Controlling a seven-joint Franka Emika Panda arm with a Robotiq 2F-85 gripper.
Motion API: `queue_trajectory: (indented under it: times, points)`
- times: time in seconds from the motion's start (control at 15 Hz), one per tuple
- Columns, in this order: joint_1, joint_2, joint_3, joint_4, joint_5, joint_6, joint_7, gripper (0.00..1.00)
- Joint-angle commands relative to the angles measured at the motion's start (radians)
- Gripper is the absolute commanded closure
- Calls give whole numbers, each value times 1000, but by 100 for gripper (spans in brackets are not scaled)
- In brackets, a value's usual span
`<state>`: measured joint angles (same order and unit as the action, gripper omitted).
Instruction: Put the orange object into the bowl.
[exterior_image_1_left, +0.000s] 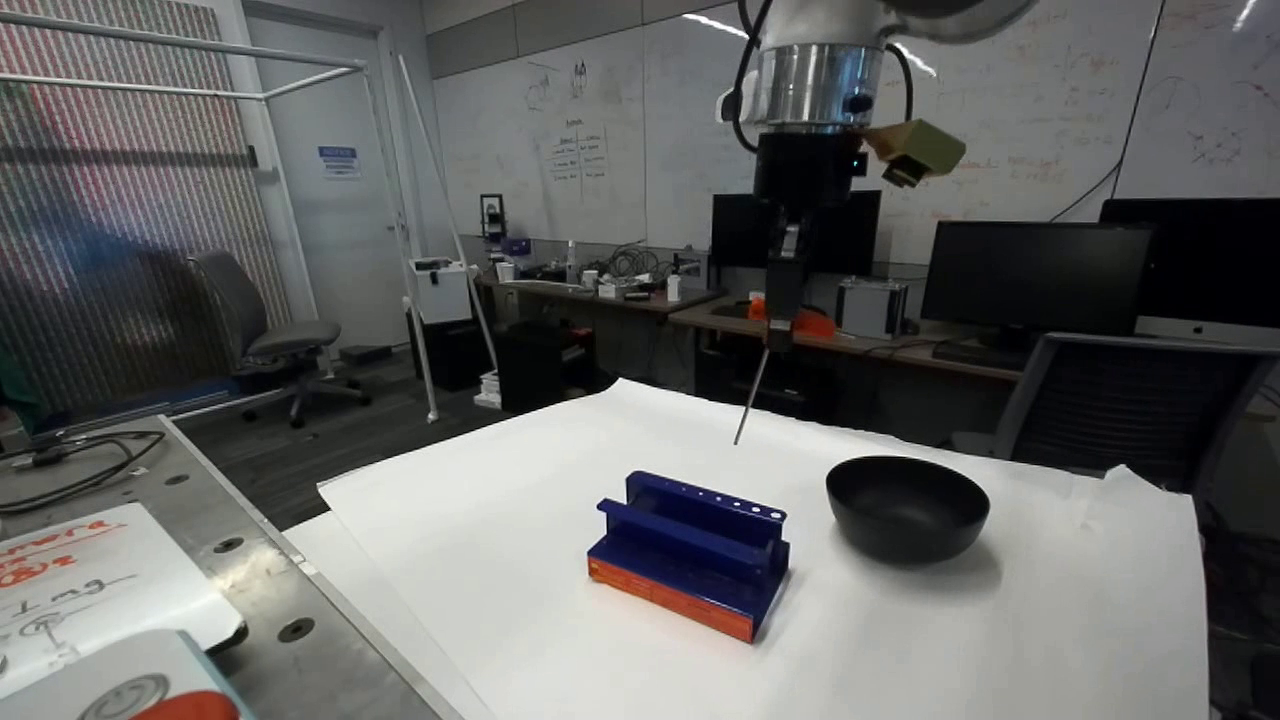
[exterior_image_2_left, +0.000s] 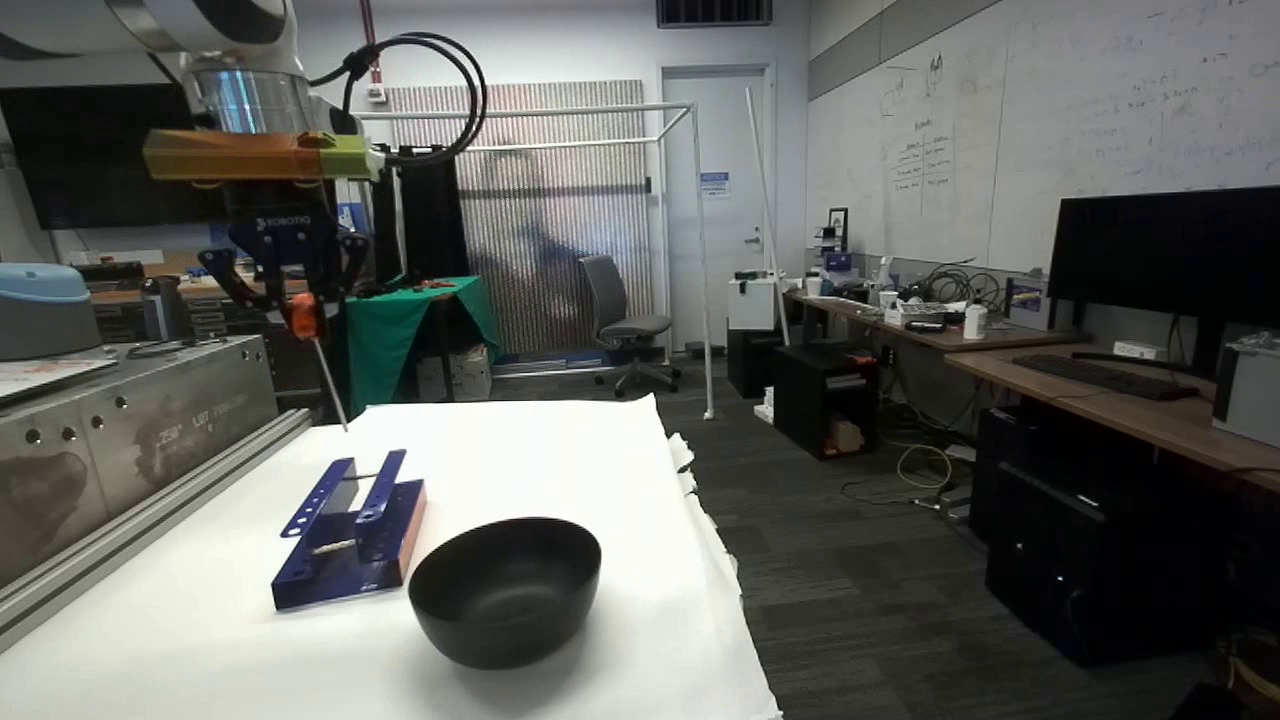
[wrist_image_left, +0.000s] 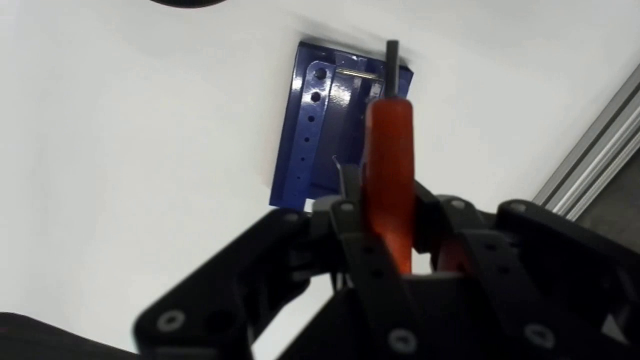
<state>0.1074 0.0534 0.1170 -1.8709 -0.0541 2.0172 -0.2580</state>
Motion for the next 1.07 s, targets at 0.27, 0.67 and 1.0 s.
queue_trajectory:
  times: [0.27,0.67,1.0]
  points:
    - [-34,-69,-64,-199,-191,217,373,91]
    - [-72,-118,-88,-261,-396,137,715,91]
    - [-81,-51,-82,-243,-471,-62,956,91]
